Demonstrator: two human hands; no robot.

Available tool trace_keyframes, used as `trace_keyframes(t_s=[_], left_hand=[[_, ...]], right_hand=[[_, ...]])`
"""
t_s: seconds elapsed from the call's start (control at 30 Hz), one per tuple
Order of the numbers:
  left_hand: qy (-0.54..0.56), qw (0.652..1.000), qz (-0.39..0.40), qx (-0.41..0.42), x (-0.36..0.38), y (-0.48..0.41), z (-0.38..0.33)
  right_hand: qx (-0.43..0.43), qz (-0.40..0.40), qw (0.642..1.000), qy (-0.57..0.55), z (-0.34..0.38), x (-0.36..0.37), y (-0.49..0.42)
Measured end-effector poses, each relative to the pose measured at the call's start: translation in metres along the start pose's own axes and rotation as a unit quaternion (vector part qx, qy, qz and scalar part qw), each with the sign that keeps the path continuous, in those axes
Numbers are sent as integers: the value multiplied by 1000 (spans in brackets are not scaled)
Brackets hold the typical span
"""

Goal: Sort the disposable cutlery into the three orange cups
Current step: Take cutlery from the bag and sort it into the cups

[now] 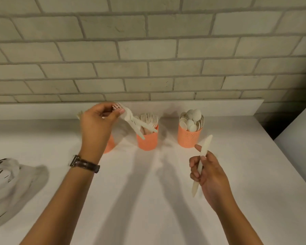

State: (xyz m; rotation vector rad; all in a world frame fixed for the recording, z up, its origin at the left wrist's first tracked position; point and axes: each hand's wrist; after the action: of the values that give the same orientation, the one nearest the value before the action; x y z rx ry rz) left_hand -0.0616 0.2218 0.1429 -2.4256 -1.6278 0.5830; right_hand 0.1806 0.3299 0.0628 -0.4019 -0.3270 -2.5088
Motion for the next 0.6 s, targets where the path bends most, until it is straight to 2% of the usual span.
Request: trace_keyframes(t_s=[0.13,0.23,0.6], left_hand=[[-111,992,-24,52,17,-26,8],[-170,983,-4,71,32,-37,15],[-180,971,58,148,75,-65,20]], right_hand=[[5,5,1000,-4,4,-7,-3],[4,7,1000,8,6,-8,-6],[-4,-62,998,-4,-7,-4,6]])
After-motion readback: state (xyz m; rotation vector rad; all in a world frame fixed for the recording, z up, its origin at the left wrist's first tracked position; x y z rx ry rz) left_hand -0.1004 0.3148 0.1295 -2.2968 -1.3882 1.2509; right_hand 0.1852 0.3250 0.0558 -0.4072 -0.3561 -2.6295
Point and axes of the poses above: each hand's wrist, its own y-axis away from the middle knuckle, its own x-axis out of the palm, z = x × y, and after that the axes turned 3 degrees about -y, right-handed
